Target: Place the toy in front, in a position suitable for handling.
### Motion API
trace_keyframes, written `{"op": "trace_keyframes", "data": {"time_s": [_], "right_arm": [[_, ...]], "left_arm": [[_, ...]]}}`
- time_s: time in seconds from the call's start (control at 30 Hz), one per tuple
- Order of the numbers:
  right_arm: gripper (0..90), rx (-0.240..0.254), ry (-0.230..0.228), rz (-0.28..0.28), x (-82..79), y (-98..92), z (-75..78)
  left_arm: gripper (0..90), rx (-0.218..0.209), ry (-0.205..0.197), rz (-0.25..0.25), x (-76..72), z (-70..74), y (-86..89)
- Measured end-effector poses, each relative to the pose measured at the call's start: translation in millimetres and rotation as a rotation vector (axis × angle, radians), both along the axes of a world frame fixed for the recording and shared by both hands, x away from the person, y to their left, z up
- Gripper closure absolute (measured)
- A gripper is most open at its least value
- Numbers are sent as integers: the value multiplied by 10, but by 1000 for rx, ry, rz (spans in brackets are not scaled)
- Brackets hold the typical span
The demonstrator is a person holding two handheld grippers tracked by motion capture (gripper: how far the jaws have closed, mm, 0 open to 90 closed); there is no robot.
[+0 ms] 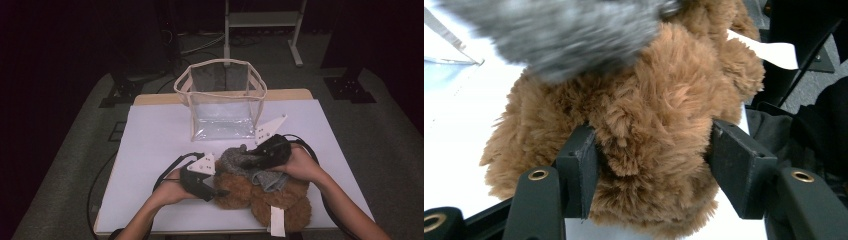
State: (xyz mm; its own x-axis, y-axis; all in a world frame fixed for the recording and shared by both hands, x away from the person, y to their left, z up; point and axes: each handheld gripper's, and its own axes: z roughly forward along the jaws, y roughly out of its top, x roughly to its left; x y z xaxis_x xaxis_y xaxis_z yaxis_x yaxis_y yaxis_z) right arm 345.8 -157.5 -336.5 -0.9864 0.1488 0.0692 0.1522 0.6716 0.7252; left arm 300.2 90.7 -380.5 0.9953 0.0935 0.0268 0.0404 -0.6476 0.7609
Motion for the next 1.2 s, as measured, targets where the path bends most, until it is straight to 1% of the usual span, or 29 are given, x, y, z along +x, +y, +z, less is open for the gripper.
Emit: {"op": "trace_keyframes", "data": {"time_s": [0.07, 0.17, 0.27, 0.33, 0.4, 0.43, 0.47, 0.53, 0.57, 0.6, 0.67, 0.7, 0.8, 0.87, 0.93, 1.0, 1.07, 1.1, 1.13, 1.2], "right_arm": [[748, -1, 2, 13, 38, 76, -4], [748, 2, 17, 26, 83, 216, -18], [748, -12, 29, 42, 131, 349, -58], [746, -28, 38, 48, 156, 407, -96], [747, -30, 44, 47, 164, 410, -106], [747, -28, 45, 42, 162, 396, -103], [747, -29, 36, 41, 165, 365, -95], [747, -25, 38, 31, 155, 304, -82], [747, -26, 33, 24, 142, 246, -73], [747, -24, 38, 15, 128, 208, -67], [747, -20, 32, 2, 95, 91, -49], [747, -21, 22, 4, 81, 30, -37], [747, -39, 3, -21, -6, -136, -5], [747, -26, 7, -38, -44, -255, -8], [748, -15, 13, -50, -61, -311, -22], [748, -1, 17, -49, -66, -322, -40], [748, 9, 17, -38, -71, -279, -52], [748, 9, 17, -38, -71, -279, -52], [747, 12, 19, -22, -77, -223, -57], [747, 10, 15, -14, -91, -181, -49]], "left_arm": [[399, -1, 3, -5, -29, -2, -2], [399, -3, 9, -21, -74, -9, -1], [399, -3, 10, -36, -118, -16, -4], [393, 1, 7, -35, -120, -23, 3], [393, 0, 9, -36, -107, -26, 20], [393, 1, 9, -32, -101, -26, 19], [391, 5, 5, -30, -100, -24, 16], [380, 16, -8, -23, -90, -19, 2], [376, 15, -9, -21, -86, -19, -1], [375, 15, -9, -17, -77, -18, -2], [372, 22, -11, -13, -53, -15, 0], [374, 24, -8, -9, -43, -16, -1], [376, 30, -11, -3, -35, -6, -13], [366, 32, -14, -2, -31, 13, -26], [350, 28, -18, 3, -13, 55, -41], [329, 11, -21, 5, 5, 106, -67], [313, 4, -28, 0, 28, 159, -127], [312, 4, -28, 0, 28, 159, -127], [312, 7, -28, -2, 36, 161, -145], [321, 21, -17, -10, 54, 135, -180]]}}
